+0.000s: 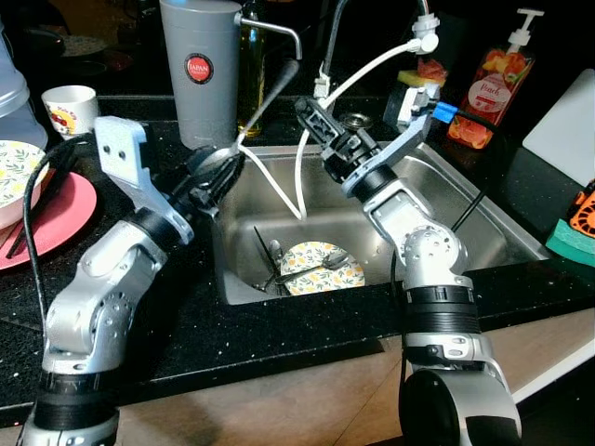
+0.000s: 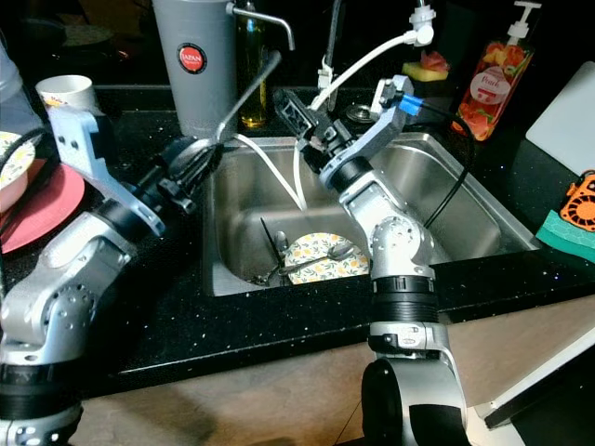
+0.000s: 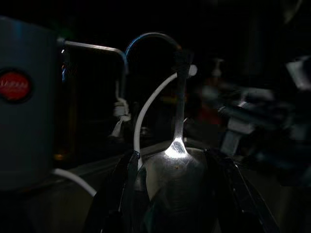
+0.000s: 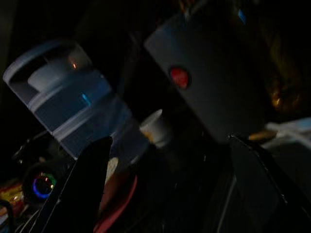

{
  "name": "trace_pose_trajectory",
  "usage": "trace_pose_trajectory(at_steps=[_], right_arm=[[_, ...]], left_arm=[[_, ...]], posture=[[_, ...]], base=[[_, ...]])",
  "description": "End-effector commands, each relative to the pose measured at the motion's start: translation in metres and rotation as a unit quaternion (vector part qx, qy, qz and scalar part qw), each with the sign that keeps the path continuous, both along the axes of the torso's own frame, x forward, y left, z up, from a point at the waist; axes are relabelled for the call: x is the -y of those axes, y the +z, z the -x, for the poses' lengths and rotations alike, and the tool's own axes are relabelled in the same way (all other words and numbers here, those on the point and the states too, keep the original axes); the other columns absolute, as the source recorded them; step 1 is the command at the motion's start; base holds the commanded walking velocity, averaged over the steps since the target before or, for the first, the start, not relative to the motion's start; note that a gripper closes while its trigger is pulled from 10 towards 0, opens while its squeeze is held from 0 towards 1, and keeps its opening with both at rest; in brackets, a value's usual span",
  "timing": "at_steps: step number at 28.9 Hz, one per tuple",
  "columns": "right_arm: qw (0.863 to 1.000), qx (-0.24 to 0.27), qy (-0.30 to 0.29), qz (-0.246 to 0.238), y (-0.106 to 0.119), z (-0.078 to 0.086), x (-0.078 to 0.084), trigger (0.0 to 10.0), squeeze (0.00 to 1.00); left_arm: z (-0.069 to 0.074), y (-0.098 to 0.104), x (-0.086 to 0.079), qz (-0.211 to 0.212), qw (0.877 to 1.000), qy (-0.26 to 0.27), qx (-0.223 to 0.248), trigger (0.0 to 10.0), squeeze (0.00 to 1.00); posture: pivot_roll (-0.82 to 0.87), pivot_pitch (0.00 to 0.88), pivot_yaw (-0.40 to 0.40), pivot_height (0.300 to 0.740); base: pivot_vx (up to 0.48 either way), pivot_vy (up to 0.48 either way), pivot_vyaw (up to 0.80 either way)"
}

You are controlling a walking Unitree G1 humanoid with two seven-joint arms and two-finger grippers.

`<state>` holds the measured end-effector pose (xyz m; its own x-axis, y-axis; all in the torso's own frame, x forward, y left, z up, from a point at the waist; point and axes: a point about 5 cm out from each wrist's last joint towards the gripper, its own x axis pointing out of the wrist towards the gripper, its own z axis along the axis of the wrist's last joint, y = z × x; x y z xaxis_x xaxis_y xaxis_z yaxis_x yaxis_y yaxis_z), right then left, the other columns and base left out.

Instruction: Kitchen organization

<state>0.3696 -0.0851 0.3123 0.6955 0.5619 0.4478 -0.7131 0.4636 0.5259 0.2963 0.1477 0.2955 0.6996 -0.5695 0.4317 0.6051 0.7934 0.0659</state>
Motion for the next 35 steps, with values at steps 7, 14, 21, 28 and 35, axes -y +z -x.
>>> trace_pose_trajectory(at_steps=[7,14,21,28,35], right_arm=[[0.998,-0.048,0.028,-0.038,0.006,0.002,-0.005,10.0,0.00],[0.998,-0.052,0.027,-0.038,0.008,0.003,-0.003,10.0,0.00],[0.997,-0.055,0.022,-0.052,0.012,0.003,0.000,0.0,0.00],[0.997,-0.066,-0.008,-0.039,0.008,0.000,0.003,10.0,0.00],[0.996,-0.066,-0.004,-0.059,0.014,0.000,0.004,10.0,0.00]], left_arm=[[0.011,-0.006,0.016,-0.038,0.999,-0.037,0.005,0.0,0.00],[0.013,-0.007,0.018,-0.045,0.998,-0.042,0.003,0.0,0.00],[0.011,-0.003,0.013,-0.037,0.999,-0.020,0.009,0.0,0.00],[0.001,0.006,-0.001,-0.008,0.998,0.056,0.032,0.0,0.00],[-0.001,0.009,-0.004,0.002,0.997,0.064,0.033,0.0,0.00]], posture=[[-0.04,0.080,-0.073,0.740],[-0.04,0.074,-0.073,0.740],[-0.04,0.076,-0.071,0.740],[-0.04,0.077,-0.072,0.740],[-0.04,0.082,-0.074,0.740]], base=[[0.000,0.000,0.00],[0.000,0.000,0.00],[0.000,0.000,0.00],[0.000,0.000,0.00],[0.000,0.000,0.00]])
